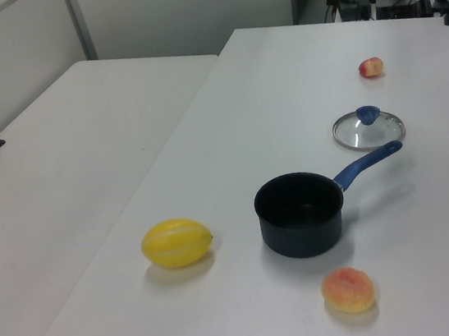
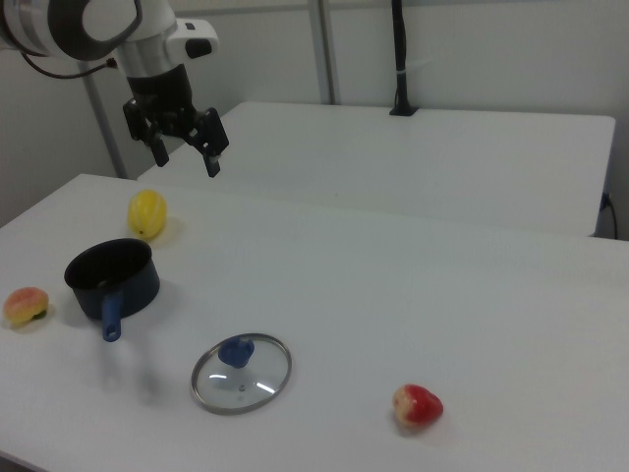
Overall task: Close lid
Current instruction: 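Move the open gripper toward the glass lid's blue knob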
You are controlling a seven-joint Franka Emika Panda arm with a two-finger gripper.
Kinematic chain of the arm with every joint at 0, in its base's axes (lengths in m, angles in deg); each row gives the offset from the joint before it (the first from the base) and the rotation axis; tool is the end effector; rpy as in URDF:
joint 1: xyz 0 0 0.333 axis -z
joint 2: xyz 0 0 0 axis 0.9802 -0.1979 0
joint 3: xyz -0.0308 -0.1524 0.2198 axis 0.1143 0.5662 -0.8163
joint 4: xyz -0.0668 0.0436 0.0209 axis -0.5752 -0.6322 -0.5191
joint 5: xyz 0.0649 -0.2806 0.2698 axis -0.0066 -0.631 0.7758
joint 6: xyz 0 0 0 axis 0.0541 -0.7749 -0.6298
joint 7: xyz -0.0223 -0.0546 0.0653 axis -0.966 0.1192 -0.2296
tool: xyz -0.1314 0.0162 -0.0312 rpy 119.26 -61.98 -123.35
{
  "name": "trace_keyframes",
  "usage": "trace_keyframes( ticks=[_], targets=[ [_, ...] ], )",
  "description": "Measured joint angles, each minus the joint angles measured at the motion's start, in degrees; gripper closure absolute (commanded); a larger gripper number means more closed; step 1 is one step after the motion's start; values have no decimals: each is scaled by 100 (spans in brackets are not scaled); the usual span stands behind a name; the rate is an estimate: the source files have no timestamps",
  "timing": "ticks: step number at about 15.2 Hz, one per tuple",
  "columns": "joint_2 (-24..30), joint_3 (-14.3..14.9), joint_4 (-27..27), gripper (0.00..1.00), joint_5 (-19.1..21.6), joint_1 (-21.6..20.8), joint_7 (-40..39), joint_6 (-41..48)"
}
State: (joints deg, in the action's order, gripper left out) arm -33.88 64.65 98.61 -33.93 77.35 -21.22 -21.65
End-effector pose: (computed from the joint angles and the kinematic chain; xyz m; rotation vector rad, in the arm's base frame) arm 0.5667 0.0148 0.5664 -3.0613 -0.1632 -0.2118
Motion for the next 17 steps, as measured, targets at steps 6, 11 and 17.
trace_keyframes(
  ticks=[6,11,17],
  targets=[
    [0,0,29,0,0,0,0,10],
    [5,0,39,0,-85,8,0,10],
    [-4,-8,286,0,-274,-42,0,148]
  ],
)
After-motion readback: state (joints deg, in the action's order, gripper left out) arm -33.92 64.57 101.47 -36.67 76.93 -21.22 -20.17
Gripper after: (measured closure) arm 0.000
